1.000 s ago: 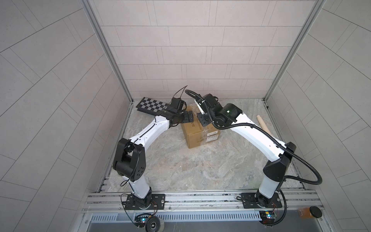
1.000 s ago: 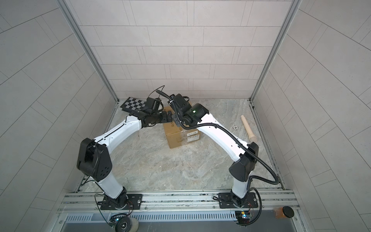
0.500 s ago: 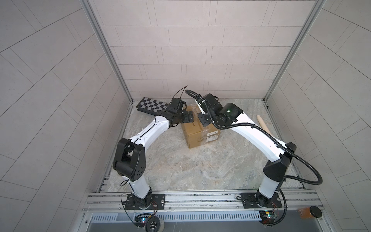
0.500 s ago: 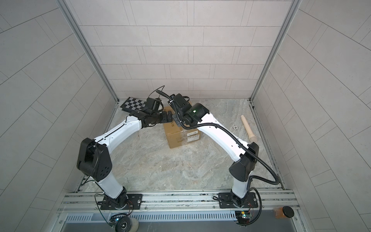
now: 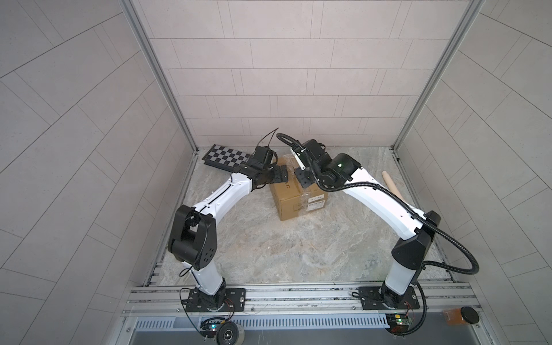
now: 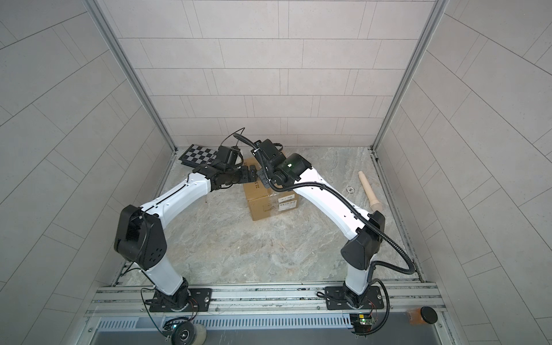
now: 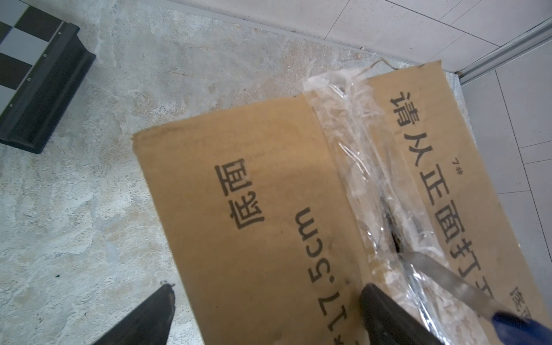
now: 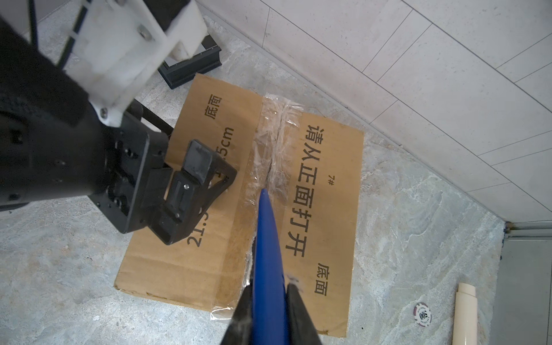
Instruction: Unpack the express box
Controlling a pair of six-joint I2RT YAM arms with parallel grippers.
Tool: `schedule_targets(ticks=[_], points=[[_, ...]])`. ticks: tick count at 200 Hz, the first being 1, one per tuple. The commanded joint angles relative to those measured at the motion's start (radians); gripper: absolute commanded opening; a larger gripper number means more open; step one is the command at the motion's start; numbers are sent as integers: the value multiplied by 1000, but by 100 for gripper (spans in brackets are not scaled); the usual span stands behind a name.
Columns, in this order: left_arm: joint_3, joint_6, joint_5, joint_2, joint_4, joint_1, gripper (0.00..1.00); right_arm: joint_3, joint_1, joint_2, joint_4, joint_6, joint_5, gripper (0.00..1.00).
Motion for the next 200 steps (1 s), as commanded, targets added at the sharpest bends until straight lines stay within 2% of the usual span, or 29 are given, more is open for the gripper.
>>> schedule_targets(ticks=[1,70,111,156,200], points=[[-48,15,-54,54,-114,4,100,-19,-9,4,-8,8,-5,0],[-46,4,-73,70,-132,6,100,43,-14,61,-50,-15,-59,0],[-36,-26,-128,93,-182,10,100,161,-29,70,-208,-45,-133,0],[-40,-39,-129,98,-188,25,100,313,-34,110,-387,-93,-165,0],[-39,-42,-112,95,-176,25,100,313,-33,152,-356,-92,-198,0]])
